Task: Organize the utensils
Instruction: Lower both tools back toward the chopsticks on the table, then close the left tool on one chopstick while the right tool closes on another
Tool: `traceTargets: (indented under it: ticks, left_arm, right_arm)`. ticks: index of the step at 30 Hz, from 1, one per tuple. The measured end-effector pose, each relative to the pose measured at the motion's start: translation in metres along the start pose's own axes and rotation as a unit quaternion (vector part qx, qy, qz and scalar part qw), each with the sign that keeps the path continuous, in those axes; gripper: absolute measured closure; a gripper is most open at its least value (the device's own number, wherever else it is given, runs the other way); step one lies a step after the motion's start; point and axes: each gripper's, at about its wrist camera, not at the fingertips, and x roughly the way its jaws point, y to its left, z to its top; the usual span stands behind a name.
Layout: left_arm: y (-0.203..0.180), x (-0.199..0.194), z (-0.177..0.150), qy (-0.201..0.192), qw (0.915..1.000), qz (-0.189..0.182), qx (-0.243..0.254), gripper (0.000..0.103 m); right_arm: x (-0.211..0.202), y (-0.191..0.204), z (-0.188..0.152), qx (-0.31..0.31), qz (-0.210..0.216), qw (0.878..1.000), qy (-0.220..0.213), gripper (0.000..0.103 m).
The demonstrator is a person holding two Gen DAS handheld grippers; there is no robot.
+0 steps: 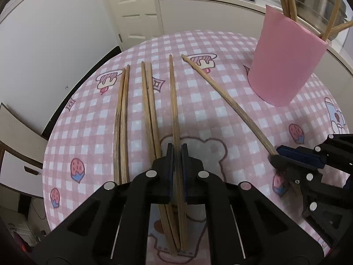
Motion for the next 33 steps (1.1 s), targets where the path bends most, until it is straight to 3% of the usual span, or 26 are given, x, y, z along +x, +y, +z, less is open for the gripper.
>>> traceTargets:
  ticks: [11, 16, 19, 20, 21, 22, 23, 24, 27, 29, 31, 33]
  left_arm:
    - [0.002, -0.025, -0.032, 0.047, 0.9975, -0.05, 0.019, 0.095]
    - [-0.004, -0.014, -0.01, 0.051, 0.9973, -0.05, 0.017, 0.095]
    - [-0.004, -0.005, 0.008, 0.052, 0.9976, -0.045, 0.014, 0.093]
    - [-0.003, -0.002, 0.013, 0.052, 0.9977, -0.044, 0.011, 0.089]
    - [-0.002, -0.001, 0.018, 0.049, 0.998, -0.04, 0.006, 0.072]
    - [-0.001, 0.0, 0.022, 0.042, 0.9985, -0.036, 0.002, 0.044]
    - [0.0, 0.0, 0.025, 0.026, 0.9992, -0.029, -0.005, 0.04]
    - [0.001, 0.0, 0.028, 0.012, 0.9996, -0.023, -0.01, 0.04]
    - [0.004, 0.007, 0.037, 0.018, 0.9989, -0.037, -0.022, 0.04]
    - [0.004, 0.014, 0.044, 0.018, 0.9988, -0.039, -0.022, 0.048]
    - [0.002, 0.019, 0.048, 0.024, 0.9986, -0.043, -0.02, 0.068]
    - [0.0, 0.021, 0.053, 0.023, 0.9986, -0.044, -0.016, 0.069]
  right_arm:
    - [-0.021, 0.003, -0.021, -0.017, 0.038, 0.997, 0.07, 0.096]
    - [-0.016, -0.002, -0.004, 0.005, 0.029, 0.998, 0.049, 0.093]
    - [-0.008, 0.0, 0.009, 0.003, 0.018, 0.999, 0.033, 0.084]
    - [-0.005, 0.0, 0.014, 0.004, 0.017, 0.999, 0.03, 0.081]
    - [-0.001, 0.001, 0.018, 0.003, 0.014, 1.0, 0.027, 0.081]
    - [0.0, 0.002, 0.021, 0.0, 0.008, 1.0, 0.024, 0.081]
    - [0.004, 0.004, 0.026, -0.005, -0.002, 1.0, 0.018, 0.081]
    - [0.005, 0.005, 0.028, -0.007, -0.006, 1.0, 0.016, 0.081]
    - [0.015, 0.008, 0.036, -0.014, -0.024, 1.0, 0.01, 0.081]
    - [0.018, 0.008, 0.039, -0.017, -0.03, 0.999, 0.007, 0.081]
    - [0.02, 0.007, 0.043, -0.015, -0.03, 0.999, 0.007, 0.081]
    - [0.023, 0.006, 0.047, -0.015, -0.029, 0.999, 0.011, 0.081]
